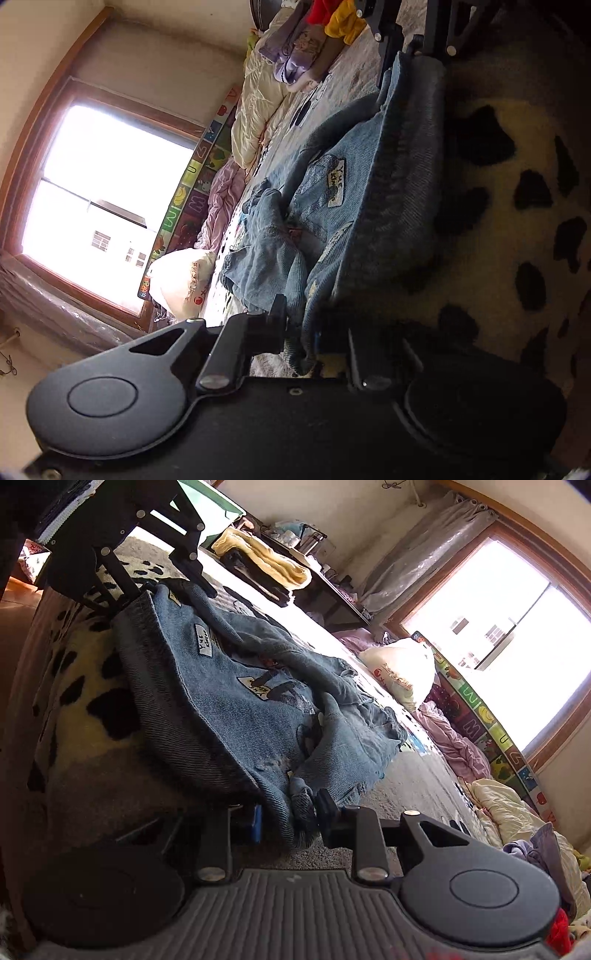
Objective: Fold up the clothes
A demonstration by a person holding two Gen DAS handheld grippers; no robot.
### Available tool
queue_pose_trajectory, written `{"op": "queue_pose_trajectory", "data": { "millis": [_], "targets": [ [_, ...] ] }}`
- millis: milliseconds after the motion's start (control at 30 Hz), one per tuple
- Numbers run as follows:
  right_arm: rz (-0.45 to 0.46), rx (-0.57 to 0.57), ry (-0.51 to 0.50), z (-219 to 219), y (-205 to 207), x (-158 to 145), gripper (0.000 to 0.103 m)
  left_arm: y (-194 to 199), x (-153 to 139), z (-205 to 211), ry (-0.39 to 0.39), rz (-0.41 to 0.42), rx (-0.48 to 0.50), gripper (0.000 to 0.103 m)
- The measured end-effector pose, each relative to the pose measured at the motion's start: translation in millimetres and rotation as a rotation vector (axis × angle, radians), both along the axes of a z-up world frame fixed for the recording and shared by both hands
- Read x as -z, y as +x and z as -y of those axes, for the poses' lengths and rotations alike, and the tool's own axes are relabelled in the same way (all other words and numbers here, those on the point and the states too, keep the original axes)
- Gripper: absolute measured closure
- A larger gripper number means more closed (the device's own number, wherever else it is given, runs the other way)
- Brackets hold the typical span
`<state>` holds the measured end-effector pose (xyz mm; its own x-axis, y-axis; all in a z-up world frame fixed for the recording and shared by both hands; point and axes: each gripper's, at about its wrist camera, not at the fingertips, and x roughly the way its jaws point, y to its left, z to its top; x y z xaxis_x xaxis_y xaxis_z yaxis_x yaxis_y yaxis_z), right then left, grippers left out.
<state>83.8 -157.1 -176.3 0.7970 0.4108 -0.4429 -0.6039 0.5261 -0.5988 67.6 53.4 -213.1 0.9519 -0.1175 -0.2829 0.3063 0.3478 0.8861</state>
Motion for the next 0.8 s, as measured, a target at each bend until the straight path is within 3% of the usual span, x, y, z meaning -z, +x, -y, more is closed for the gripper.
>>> {"op": "queue_pose_trajectory", "data": {
  "millis": [67,300,600,800],
  "targets": [
    [-0.026,0.002,0.017,1,1,-3,0.086,-5,-2,3,-0.002,-0.003,-0.007,0.093],
    [-0.07,0.006,0.055,13,-16,-18,0.089,-45,-12,9,0.001,-0.022,0.002,0.094],
    [-0.178,-0.12,-0.039,27,-86,-65,0.089,-106,-45,7,-0.069,-0.237,0.058,0.093],
    [-0.206,-0.167,-0.013,34,-79,-125,0.089,-61,-116,-23,-0.388,-0.326,0.079,0.092]
  ]
}}
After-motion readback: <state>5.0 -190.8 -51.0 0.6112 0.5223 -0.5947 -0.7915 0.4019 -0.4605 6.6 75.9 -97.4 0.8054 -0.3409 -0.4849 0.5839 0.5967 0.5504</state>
